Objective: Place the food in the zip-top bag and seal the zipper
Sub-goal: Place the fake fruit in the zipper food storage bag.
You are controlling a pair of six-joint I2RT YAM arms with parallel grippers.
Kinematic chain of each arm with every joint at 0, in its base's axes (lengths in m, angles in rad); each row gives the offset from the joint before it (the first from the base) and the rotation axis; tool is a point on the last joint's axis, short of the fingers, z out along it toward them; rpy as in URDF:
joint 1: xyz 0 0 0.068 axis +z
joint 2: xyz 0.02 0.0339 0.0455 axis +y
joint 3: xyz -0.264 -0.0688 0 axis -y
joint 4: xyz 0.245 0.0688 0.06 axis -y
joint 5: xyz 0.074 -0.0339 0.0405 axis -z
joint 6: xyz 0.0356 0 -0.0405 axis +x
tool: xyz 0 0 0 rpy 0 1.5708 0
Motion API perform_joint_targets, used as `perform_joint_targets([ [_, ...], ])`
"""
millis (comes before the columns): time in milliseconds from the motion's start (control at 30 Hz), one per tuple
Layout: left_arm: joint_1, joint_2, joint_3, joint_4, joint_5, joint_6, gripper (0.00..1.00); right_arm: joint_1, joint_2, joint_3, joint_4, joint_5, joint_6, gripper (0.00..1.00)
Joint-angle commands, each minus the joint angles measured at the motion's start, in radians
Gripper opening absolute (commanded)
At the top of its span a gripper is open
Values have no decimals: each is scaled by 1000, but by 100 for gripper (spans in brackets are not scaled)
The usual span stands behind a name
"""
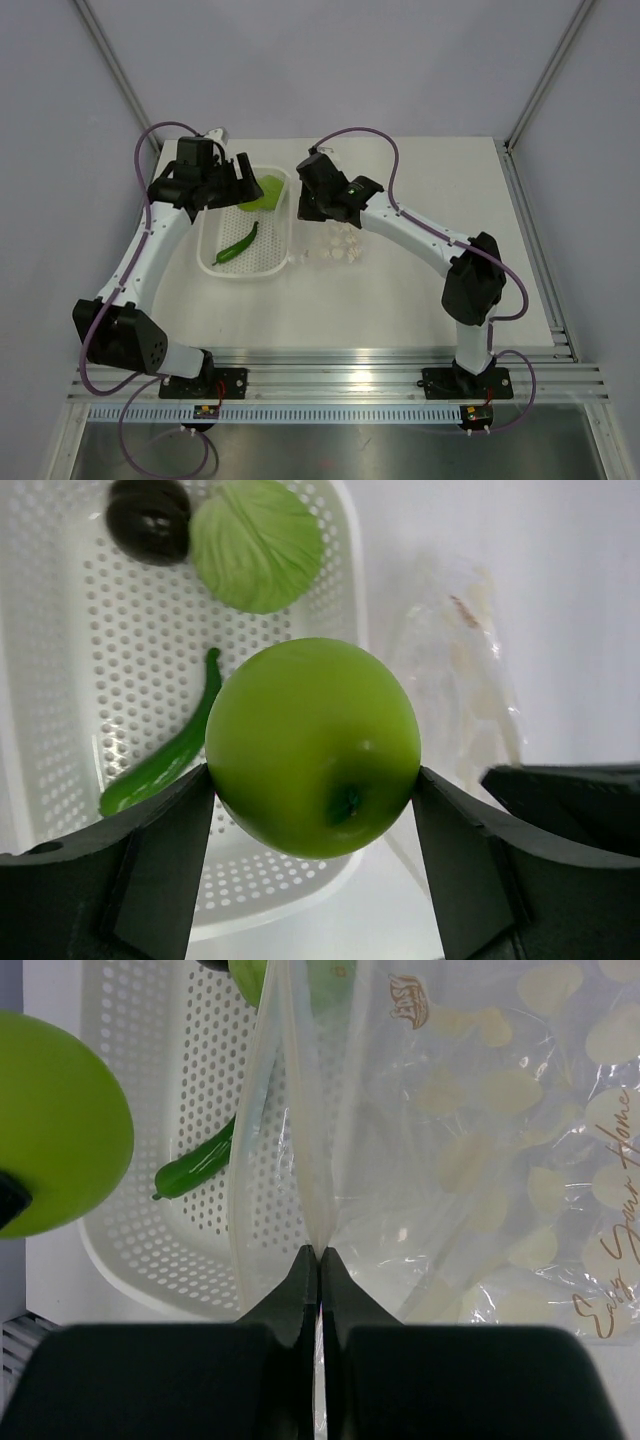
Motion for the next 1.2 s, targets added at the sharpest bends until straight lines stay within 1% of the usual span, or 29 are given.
perform_joint_targets([
  [0, -1, -52, -21, 33, 170, -12, 66, -5, 21, 68, 7, -38, -19, 0],
  [167, -3, -64, -72, 90, 331, -52, 66, -2, 19, 66, 14, -46, -12, 0],
  [267, -18, -55, -105, 131, 391, -75, 66, -4, 15, 63, 20, -52, -6, 0],
  [367, -39, -35, -138, 166, 420, -95, 66, -2, 7, 57, 25, -56, -4, 0],
  [667, -56, 29, -181, 222, 439, -122, 66, -4, -33, 17, 66, -78, 7, 0],
  [933, -56, 37, -201, 238, 442, -127, 65, -4, -111, -67, 145, -98, 25, 0],
  [1167, -56, 45, -201, 234, 454, -119, 65, -4, -140, -110, 209, -115, 39, 0],
])
